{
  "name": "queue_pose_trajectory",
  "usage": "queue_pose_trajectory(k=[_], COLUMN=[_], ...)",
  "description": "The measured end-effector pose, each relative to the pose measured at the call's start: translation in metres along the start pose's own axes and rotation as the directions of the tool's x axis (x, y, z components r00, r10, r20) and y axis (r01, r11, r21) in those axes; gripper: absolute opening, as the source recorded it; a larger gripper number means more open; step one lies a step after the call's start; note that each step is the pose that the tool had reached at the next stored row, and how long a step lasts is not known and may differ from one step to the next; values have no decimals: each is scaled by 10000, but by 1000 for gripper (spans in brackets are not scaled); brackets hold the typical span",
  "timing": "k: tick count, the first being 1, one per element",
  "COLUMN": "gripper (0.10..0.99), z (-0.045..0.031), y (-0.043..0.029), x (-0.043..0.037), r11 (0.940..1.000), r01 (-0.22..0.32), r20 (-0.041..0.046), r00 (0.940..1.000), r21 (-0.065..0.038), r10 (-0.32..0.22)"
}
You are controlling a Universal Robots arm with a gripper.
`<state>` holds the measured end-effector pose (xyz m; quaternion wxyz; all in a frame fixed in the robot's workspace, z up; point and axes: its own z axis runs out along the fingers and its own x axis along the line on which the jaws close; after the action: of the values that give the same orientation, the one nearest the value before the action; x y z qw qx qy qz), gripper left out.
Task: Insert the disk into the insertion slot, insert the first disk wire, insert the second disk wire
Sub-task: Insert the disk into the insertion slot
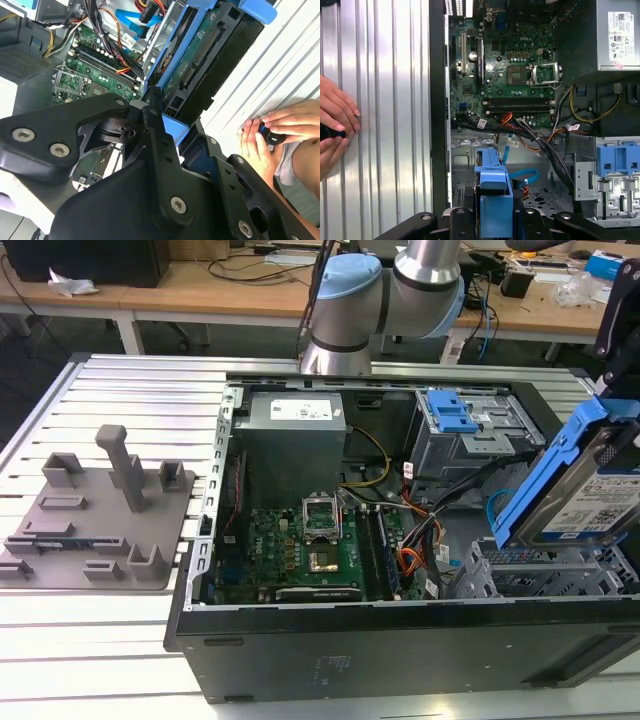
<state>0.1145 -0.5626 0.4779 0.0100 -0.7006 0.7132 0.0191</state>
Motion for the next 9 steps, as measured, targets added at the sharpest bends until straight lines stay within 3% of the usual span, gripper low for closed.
queue_pose_trajectory(k=[9], gripper=[365], z=[76], y=[-13], x=[-29], r11=[10000], r01=[0], r20=[16], r00=[10000], r21=[-2], r10=[0])
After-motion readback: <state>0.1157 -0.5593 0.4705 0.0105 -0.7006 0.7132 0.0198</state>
